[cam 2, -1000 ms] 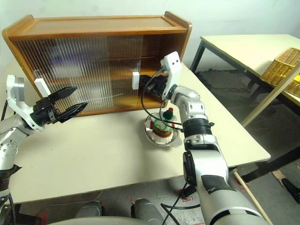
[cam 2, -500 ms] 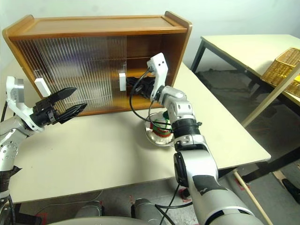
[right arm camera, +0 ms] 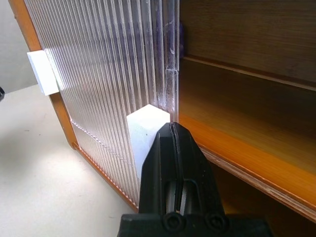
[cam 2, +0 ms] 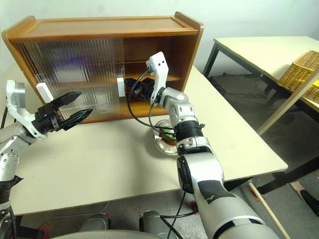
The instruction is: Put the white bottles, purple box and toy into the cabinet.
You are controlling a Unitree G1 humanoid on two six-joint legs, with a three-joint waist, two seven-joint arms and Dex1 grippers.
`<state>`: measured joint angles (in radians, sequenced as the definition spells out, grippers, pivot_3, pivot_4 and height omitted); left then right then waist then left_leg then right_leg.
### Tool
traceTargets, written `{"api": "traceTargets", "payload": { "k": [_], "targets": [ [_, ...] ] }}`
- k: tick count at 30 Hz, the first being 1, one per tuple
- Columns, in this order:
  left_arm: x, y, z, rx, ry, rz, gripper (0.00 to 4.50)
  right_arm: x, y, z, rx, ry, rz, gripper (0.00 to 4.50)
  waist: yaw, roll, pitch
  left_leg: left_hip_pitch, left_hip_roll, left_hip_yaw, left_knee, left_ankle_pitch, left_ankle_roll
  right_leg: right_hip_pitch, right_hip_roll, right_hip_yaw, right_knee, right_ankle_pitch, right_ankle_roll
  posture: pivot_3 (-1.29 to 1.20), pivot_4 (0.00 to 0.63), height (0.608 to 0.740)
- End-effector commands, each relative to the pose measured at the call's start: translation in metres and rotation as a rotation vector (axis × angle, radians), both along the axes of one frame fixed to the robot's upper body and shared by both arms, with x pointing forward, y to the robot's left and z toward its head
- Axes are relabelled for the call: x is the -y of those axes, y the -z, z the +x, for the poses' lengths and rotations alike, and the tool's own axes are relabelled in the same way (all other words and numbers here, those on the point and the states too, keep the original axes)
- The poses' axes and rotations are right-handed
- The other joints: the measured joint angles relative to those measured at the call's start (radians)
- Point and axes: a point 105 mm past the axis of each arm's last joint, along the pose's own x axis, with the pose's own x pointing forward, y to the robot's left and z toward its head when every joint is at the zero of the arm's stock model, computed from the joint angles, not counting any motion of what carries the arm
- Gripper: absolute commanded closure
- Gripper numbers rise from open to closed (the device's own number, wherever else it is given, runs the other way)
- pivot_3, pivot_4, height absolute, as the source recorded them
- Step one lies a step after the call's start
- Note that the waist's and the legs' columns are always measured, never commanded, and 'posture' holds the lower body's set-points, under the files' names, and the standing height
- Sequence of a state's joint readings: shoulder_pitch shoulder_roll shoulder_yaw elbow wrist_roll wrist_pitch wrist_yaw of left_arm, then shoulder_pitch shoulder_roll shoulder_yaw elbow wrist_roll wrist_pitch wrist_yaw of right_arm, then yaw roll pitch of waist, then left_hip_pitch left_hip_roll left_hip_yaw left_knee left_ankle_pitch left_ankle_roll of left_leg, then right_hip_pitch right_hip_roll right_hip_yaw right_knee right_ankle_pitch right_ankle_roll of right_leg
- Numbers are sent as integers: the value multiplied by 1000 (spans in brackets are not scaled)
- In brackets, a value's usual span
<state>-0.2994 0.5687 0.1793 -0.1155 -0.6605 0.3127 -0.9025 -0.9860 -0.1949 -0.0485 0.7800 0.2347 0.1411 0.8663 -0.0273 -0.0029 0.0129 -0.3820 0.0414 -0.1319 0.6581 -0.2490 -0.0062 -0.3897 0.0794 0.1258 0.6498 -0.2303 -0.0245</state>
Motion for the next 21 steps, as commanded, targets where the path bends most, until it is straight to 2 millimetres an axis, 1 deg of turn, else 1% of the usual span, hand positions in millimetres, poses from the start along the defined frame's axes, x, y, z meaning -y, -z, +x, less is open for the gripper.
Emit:
{"api": "traceTargets", "payload": {
  "k": [1,4,8,9,10,14,16,18,20,21],
  "targets": [
    [2,-1,2,7,3,12,0,15,-9,5,34,40,-19,4463,4,0,0,0,0,0,0,0,0,0,0,0,0,0,0,-19,0,740],
    [4,-1,3,8,13,10,0,35,-14,6,51,82,-31,4463,6,0,0,-1,-1,0,1,0,0,0,-1,0,0,0,0,-32,0,740],
    [4,0,6,8,23,11,0,55,-20,7,70,132,-45,4463,4,0,0,-1,-1,1,1,0,0,1,-1,0,0,0,0,-48,0,740],
    [5,1,6,8,27,10,0,60,-22,7,75,143,-45,4118,2,0,0,0,-1,1,1,0,0,1,-1,0,0,0,0,-48,0,740],
    [5,1,7,7,32,9,0,66,-24,6,77,153,-41,3886,0,0,0,0,-1,1,1,0,0,1,-1,0,0,0,0,-57,0,740],
    [7,3,8,6,42,9,0,79,-29,1,84,175,-32,2443,-2,0,0,0,-1,1,1,0,0,1,0,0,0,1,1,-62,0,740],
    [8,4,7,4,47,7,0,94,-28,-8,94,176,-16,1754,-3,0,0,0,-1,1,1,0,0,1,1,0,0,1,2,-66,0,740],
    [7,6,7,0,49,7,0,113,-15,-25,87,163,-5,981,2,-2,-1,0,-2,3,2,0,0,3,1,0,0,1,4,-69,0,740],
    [7,7,7,-3,51,9,0,123,-6,-37,72,154,0,182,4,-2,-1,0,-2,4,3,0,0,6,2,-1,-1,-1,6,-73,0,740],
    [7,7,6,-4,52,10,0,125,-3,-41,66,151,3,15,2,-1,-1,0,-2,4,4,0,0,6,2,-1,-1,-2,5,-78,0,740]
  ]
}}
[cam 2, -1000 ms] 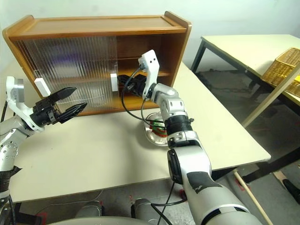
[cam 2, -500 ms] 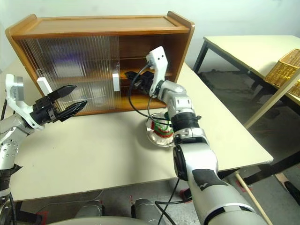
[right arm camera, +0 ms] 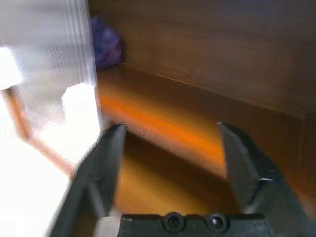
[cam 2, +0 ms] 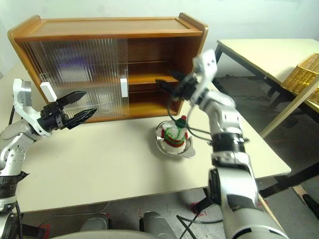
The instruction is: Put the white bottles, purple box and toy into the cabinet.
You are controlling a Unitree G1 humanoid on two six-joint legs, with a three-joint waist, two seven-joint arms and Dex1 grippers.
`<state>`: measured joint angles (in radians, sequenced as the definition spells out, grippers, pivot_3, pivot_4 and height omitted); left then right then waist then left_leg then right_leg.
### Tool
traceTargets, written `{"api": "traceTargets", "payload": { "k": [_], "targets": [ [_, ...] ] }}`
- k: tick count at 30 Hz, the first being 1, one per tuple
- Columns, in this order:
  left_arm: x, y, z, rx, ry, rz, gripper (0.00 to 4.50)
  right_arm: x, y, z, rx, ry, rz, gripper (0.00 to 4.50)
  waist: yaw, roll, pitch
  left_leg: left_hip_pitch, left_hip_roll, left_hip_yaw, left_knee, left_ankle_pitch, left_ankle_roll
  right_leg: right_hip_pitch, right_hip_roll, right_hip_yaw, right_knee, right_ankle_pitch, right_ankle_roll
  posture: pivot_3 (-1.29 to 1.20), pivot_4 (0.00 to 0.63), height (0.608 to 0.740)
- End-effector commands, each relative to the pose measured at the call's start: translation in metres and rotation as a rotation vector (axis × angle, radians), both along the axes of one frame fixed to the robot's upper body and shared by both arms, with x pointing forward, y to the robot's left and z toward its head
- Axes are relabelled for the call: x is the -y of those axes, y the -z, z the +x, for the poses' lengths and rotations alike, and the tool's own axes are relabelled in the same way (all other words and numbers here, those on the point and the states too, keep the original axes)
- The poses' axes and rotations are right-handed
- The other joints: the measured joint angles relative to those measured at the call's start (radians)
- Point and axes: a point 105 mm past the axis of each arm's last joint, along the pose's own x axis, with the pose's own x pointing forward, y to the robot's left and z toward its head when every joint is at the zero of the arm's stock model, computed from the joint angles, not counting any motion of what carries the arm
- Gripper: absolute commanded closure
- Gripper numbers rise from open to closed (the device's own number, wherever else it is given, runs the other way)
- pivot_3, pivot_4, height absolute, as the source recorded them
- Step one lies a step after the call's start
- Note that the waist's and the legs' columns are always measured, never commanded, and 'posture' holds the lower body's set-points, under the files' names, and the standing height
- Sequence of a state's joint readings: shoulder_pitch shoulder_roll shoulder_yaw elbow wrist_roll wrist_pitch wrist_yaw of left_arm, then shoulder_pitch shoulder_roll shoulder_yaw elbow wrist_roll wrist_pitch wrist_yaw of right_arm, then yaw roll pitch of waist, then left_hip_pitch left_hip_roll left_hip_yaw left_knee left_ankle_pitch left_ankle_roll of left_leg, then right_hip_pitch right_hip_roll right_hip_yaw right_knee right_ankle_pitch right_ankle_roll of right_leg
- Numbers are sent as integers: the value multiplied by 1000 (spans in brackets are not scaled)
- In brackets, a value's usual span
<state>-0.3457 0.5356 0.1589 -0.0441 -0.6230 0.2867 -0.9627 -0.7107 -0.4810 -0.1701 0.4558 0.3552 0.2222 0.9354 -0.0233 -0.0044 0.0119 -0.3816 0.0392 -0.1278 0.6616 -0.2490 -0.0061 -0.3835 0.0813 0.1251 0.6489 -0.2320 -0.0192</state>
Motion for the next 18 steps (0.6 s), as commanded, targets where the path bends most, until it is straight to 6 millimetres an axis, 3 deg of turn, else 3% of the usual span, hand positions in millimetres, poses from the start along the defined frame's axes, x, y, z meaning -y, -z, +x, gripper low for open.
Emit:
{"api": "traceTargets", "payload": {
  "k": [1,7,12,18],
  "targets": [
    [0,3,-1,-6,7,12,0,9,3,-17,-9,-35,32,15,-5,0,0,0,0,0,0,0,0,0,0,1,0,0,0,-80,0,740],
    [-1,2,2,-13,18,21,0,31,9,-51,-49,-76,82,15,-21,1,0,5,-4,5,2,1,0,5,7,2,0,-3,10,-104,0,740],
    [1,2,4,-12,29,22,0,42,21,-69,-77,-77,51,15,-36,0,1,19,-5,3,2,1,1,19,8,2,0,-5,10,-117,0,740],
    [1,2,6,-13,35,20,0,52,43,-79,-158,-57,47,15,-46,0,1,16,-7,-3,2,0,-1,18,3,2,-2,-6,10,-118,0,740]
  ]
}}
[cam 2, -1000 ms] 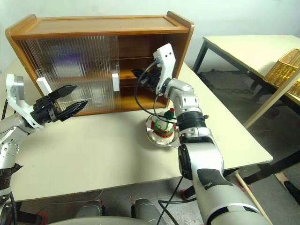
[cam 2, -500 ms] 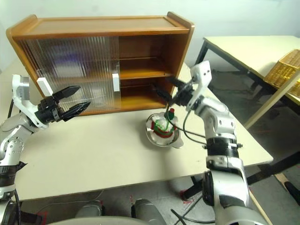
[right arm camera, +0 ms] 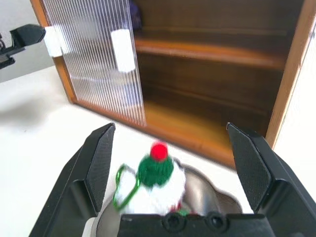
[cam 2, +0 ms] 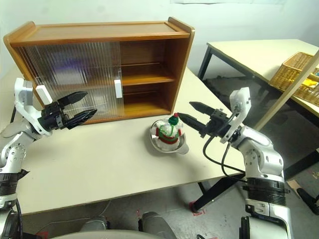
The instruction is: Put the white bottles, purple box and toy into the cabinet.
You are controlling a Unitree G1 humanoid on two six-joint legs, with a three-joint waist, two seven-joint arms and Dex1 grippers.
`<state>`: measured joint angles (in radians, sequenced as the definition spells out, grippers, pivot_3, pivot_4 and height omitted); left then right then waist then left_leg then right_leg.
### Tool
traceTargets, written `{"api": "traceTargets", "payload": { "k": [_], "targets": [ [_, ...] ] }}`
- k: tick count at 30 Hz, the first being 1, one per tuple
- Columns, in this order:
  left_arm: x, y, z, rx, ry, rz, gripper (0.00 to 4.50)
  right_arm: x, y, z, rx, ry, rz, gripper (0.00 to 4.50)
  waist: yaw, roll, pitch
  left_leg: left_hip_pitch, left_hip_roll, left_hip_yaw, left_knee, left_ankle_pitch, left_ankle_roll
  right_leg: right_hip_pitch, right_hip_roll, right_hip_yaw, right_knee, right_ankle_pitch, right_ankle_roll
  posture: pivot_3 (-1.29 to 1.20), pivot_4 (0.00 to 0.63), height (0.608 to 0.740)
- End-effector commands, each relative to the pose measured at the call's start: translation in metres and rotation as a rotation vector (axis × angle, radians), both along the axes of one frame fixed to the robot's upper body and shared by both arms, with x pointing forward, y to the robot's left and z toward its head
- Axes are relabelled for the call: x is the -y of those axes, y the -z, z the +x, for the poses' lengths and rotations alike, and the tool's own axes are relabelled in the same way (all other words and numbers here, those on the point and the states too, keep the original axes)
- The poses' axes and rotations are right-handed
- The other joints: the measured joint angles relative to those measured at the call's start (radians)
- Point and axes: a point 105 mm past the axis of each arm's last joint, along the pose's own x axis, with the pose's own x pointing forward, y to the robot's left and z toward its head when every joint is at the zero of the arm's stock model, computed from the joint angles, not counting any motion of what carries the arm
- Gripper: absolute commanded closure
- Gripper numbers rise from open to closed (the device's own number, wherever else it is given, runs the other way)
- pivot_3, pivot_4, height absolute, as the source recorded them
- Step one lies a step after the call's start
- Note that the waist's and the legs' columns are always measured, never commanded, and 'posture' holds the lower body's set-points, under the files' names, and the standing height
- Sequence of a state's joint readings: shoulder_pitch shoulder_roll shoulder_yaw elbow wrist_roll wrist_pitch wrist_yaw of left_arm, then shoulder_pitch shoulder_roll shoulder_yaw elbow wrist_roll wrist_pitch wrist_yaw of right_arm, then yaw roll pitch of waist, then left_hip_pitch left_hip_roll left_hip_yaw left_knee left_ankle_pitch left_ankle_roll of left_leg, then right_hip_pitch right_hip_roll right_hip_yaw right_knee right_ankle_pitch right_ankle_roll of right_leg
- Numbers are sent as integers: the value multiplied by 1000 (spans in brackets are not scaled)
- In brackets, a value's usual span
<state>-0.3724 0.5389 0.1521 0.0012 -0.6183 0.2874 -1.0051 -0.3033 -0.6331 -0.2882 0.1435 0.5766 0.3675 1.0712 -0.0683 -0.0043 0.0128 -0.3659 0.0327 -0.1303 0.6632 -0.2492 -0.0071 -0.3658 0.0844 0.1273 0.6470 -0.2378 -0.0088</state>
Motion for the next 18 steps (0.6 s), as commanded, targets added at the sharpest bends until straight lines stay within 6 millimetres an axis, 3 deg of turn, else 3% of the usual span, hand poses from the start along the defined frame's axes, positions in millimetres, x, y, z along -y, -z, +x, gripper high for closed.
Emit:
{"api": "traceTargets", "payload": {
  "k": [1,7,18],
  "targets": [
    [1,0,3,1,4,14,0,6,12,-5,-41,13,-6,15,-2,0,0,-1,0,0,0,0,0,0,0,0,0,-1,0,-113,0,740],
    [-2,1,0,-2,-4,14,0,10,41,-17,-102,5,-53,15,1,1,0,-6,-1,0,-3,-2,-2,-4,0,-1,-2,-7,0,-103,0,740],
    [-5,1,-2,-1,-16,16,0,10,66,-34,-127,-22,-56,15,9,1,0,-5,-4,1,-1,-4,-2,-1,3,-1,-2,-10,5,-93,0,740]
  ]
}}
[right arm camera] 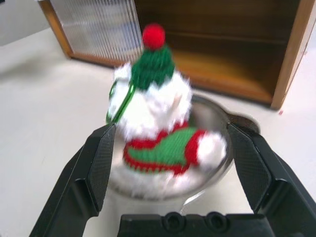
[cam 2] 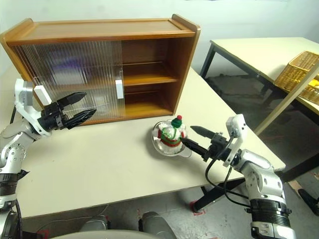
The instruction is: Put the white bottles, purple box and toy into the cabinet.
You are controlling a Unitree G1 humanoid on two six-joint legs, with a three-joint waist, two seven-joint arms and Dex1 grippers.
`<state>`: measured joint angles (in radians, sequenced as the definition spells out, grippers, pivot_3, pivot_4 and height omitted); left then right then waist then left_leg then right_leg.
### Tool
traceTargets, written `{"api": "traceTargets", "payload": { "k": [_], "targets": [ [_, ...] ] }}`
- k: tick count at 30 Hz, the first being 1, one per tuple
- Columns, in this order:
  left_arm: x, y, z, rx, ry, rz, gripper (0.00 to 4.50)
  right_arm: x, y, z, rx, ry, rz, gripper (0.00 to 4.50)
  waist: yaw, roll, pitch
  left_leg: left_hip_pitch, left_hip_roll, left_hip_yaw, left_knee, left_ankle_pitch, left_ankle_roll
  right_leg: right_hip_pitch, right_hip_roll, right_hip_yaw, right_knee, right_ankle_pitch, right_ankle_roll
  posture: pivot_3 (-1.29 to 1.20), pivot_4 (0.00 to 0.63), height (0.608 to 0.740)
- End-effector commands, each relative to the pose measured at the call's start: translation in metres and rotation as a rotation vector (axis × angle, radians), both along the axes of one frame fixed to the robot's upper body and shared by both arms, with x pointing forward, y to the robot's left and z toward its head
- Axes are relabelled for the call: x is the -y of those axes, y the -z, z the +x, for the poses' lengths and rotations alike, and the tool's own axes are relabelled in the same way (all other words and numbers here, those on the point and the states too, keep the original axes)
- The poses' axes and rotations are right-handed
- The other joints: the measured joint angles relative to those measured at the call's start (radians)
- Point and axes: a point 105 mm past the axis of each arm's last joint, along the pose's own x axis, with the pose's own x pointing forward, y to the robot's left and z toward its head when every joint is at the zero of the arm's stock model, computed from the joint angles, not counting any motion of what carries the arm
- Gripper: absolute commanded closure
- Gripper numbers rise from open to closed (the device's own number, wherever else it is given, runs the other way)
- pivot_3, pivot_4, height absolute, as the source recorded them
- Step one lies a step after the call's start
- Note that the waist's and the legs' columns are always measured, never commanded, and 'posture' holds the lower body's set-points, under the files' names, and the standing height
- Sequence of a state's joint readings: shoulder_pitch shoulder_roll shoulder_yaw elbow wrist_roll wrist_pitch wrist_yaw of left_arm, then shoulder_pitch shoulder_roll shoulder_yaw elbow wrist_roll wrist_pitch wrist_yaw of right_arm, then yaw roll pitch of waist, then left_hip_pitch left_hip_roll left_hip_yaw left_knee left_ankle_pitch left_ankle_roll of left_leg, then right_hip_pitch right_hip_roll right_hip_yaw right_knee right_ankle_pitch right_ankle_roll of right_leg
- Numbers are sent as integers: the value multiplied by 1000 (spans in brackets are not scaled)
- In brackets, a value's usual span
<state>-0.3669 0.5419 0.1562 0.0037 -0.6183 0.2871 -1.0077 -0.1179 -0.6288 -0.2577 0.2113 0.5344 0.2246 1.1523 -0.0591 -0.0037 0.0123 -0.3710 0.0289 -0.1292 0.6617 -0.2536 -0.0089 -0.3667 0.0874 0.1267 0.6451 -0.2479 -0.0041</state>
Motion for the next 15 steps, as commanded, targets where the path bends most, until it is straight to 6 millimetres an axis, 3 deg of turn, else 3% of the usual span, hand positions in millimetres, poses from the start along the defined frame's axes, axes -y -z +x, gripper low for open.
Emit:
{"api": "traceTargets", "payload": {
  "k": [1,15],
  "targets": [
    [-3,-1,-1,4,-12,16,0,-4,6,-2,-7,-14,-5,15,0,0,0,1,0,0,0,0,0,1,0,0,0,0,0,-94,0,740],
    [0,-9,0,14,-10,17,0,-28,14,11,1,-47,1,15,0,0,0,5,0,-2,-2,-1,-1,4,-5,0,0,-1,-2,-81,0,740]
  ]
}}
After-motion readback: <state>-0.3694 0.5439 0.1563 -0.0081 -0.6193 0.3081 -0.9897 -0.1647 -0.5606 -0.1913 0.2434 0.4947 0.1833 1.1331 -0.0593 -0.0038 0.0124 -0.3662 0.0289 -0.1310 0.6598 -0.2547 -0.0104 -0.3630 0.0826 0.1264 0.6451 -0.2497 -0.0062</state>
